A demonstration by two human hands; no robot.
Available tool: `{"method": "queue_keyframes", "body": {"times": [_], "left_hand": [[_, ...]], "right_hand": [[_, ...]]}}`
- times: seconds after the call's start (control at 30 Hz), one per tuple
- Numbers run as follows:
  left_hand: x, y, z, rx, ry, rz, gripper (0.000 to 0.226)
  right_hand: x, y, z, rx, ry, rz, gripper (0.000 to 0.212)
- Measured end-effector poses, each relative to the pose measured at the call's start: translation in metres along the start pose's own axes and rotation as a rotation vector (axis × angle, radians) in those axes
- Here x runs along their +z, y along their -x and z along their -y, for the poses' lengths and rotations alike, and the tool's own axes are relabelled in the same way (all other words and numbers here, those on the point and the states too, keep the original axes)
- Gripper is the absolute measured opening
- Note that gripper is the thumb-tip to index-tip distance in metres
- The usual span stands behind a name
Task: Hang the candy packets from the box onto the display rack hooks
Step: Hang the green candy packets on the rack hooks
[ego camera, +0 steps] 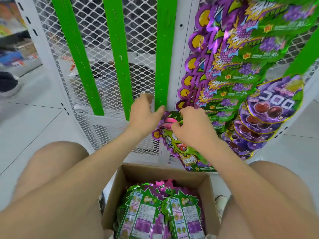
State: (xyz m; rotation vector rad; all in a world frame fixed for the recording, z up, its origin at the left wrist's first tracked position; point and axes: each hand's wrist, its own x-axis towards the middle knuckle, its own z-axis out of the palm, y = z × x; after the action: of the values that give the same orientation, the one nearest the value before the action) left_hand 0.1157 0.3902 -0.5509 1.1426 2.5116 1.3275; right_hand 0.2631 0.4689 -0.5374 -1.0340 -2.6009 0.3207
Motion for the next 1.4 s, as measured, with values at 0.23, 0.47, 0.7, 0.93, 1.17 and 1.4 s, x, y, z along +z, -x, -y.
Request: {"method": "queue_keyframes", "body": {"times": [0.23, 0.47, 0.7, 0.93, 1.17, 1.4], "left_hand": [[0.036, -0.008, -0.002, -0.150, -0.089, -0.234, 0.054], [0.014, -0.016, 0.020, -0.166, 0.185, 0.236, 0.033], [-0.013, 0.007, 0.017, -0.342, 0.352, 0.686, 0.051], [-0.025, 0.024, 0.019, -0.300, 0.228, 0.635, 0.069], [-0.024, 0.028, 0.017, -0.278, 0.206, 0.671, 0.050], [-0.013, 0.021, 0.027, -0.272, 0.289, 0.660, 0.065]], "right_hand": [[0.004, 0.002, -0.027, 0.068, -0.049, 0.103, 0.032], [-0.009, 0.006, -0.033, 0.011, -0.209, 0.254, 0.031], [0.003, 0.032, -0.025, 0.084, -0.346, 0.213, 0.034], [0.026, 0.043, -0.021, 0.158, -0.453, -0.022, 0.035], [0.037, 0.046, -0.022, 0.180, -0.460, 0.060, 0.036], [0.042, 0.048, -0.016, 0.132, -0.455, -0.139, 0.045]]}}
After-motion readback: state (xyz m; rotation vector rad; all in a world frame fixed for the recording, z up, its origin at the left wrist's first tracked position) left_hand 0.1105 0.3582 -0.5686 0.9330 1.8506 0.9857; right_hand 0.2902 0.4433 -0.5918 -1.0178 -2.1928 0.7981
